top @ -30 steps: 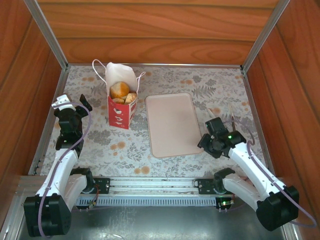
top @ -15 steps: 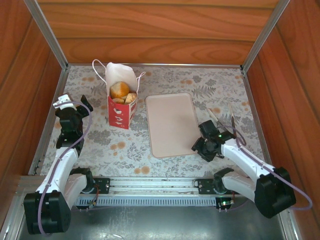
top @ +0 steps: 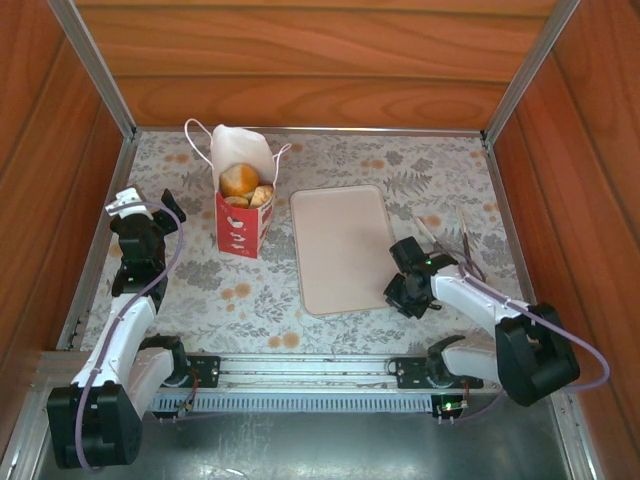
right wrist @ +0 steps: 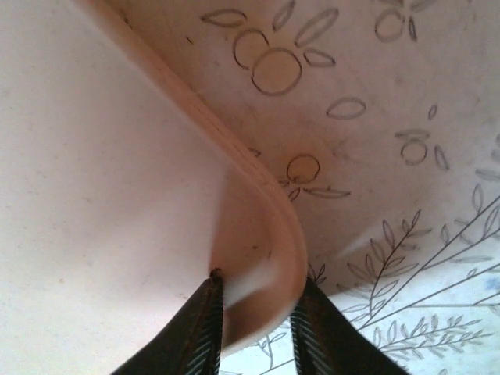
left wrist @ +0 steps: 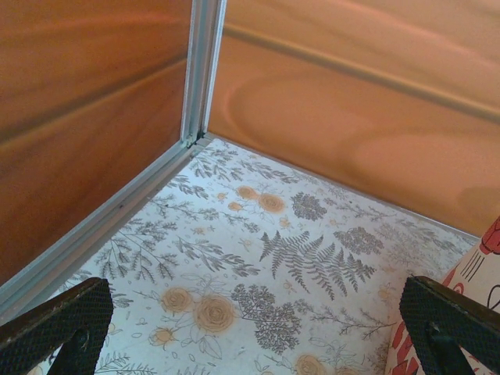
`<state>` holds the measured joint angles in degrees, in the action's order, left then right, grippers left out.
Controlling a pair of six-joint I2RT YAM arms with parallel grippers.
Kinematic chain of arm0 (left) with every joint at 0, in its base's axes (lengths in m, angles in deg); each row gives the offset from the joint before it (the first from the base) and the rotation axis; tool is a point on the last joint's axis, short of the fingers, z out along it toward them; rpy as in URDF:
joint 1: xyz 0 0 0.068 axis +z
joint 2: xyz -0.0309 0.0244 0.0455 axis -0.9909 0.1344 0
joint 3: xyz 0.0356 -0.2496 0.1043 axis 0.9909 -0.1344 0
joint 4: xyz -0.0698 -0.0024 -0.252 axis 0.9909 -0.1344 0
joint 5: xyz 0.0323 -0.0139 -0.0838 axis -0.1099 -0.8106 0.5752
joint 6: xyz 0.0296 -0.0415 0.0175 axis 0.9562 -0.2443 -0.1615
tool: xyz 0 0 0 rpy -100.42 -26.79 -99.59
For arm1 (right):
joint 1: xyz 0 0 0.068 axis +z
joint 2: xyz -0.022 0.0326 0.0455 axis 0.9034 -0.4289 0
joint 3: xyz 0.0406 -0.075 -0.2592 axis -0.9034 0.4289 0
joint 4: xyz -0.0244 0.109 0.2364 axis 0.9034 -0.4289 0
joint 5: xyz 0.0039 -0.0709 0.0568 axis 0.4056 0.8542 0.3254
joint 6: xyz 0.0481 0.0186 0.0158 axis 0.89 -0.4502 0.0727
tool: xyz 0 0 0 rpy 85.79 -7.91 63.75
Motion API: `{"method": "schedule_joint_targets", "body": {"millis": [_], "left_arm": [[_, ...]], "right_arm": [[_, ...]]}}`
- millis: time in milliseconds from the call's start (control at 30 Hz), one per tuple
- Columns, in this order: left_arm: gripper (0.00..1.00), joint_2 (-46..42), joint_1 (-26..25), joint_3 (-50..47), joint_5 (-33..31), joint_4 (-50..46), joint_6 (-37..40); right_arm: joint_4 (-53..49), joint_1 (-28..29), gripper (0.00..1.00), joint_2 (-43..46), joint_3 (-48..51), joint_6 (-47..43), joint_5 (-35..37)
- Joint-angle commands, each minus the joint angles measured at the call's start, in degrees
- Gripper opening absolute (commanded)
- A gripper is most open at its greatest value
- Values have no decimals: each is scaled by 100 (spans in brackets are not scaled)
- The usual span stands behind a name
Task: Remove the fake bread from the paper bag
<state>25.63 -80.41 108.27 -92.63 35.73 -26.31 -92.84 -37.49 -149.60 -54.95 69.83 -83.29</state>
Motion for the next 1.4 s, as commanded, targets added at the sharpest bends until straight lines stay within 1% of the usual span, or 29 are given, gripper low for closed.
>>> {"method": "schedule_joint_targets", "body": {"millis": [0, 67, 333, 567, 767, 900, 967, 1033, 1067, 1100, 1133, 1200, 1267, 1300, 1333, 1367], "left_arm": [[100, -107, 40, 177, 39, -69, 60], [100, -161, 35, 151, 40, -86, 60], [100, -446, 33, 28, -28, -156, 87], [100, -539, 35, 51, -59, -232, 104], [100, -618, 33, 55, -26, -286, 70], [100, -671, 38, 54, -57, -315, 65], [100, -694, 40, 76, -65, -327, 60], [100, -707, 33, 81, -35, -336, 60], [100, -707, 35, 89, -7, -341, 60], [100, -706, 39, 93, 19, -341, 51], [100, -699, 41, 89, 46, -350, 52], [100, -667, 33, 97, 72, -355, 34], [100, -638, 36, 100, 74, -359, -8], [100, -615, 35, 105, 77, -359, -32], [100, -597, 36, 115, 104, -359, -36], [100, -585, 36, 135, 141, -361, -35]], "right_arm": [[-310, 41, 23, -252, -348, -273, 515], [-451, 35, 21, -408, -539, -431, 720], [-687, -61, 16, -756, -1060, -970, 1205], [-947, -257, 7, -1112, -1529, -1687, 1520], [-1160, -416, 0, -1186, -1678, -2170, 1749], [-1302, -474, 0, -1255, -1846, -2392, 1954], [-1324, -488, 5, -1291, -1926, -2412, 1933], [-1289, -488, 12, -1268, -2018, -2423, 1737], [-1283, -488, 17, -1238, -2059, -2393, 1621], [-1286, -488, 24, -1195, -2107, -2337, 1488], [-1306, -488, 29, -1143, -2159, -2270, 1356], [-1246, -467, 33, -1017, -2206, -2155, 864], [-1107, -388, 38, -886, -2140, -1914, 445], [-1099, -337, 43, -833, -2088, -1723, 331], [-1143, -305, 46, -779, -2033, -1519, 275], [-1181, -272, 47, -692, -1942, -1292, 199]]}}
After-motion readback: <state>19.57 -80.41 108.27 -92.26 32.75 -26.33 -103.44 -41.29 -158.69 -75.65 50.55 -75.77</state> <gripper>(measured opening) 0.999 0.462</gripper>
